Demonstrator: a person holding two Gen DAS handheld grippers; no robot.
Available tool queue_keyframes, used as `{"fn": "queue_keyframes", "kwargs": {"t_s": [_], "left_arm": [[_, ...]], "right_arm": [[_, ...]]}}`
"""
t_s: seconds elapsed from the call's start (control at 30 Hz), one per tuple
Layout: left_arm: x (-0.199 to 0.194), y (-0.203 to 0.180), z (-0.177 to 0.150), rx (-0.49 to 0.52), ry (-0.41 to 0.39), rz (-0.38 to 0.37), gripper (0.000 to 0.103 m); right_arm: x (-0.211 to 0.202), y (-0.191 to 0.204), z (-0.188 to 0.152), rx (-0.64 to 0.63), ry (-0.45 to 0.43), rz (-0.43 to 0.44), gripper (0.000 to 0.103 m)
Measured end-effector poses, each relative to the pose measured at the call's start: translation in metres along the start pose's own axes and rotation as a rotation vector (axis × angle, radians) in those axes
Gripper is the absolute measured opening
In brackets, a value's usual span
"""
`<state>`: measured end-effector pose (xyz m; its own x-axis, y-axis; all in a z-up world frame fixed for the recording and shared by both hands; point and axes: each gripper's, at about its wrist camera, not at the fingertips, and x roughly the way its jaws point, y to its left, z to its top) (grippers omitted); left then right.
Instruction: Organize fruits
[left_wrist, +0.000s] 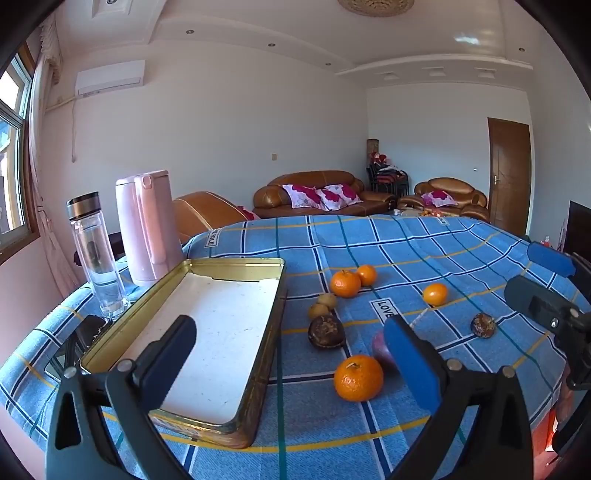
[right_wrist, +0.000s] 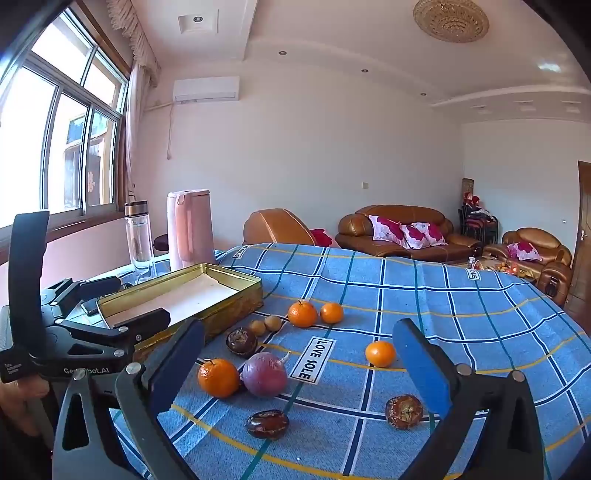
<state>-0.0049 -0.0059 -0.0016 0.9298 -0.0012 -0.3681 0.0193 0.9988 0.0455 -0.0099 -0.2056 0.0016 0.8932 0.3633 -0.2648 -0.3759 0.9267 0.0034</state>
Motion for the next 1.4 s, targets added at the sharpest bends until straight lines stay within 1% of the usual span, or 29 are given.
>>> {"fn": "queue_keyframes", "kwargs": {"t_s": [0.8, 1.4], "left_arm": [[-0.0033, 0.0092, -0.0013, -0.028, -0.007, -0.013, 0.103], [-0.0027, 0.008, -0.0041, -0.021, -0.002, -0.014, 0.103]], "right_arm": [[0.0024, 0.0099, 0.0029, -0.017, 0.011, -0.016, 0.102], [0.0027, 0.0085, -0.0006, -0.007, 0.019, -0.018, 0.102]]}}
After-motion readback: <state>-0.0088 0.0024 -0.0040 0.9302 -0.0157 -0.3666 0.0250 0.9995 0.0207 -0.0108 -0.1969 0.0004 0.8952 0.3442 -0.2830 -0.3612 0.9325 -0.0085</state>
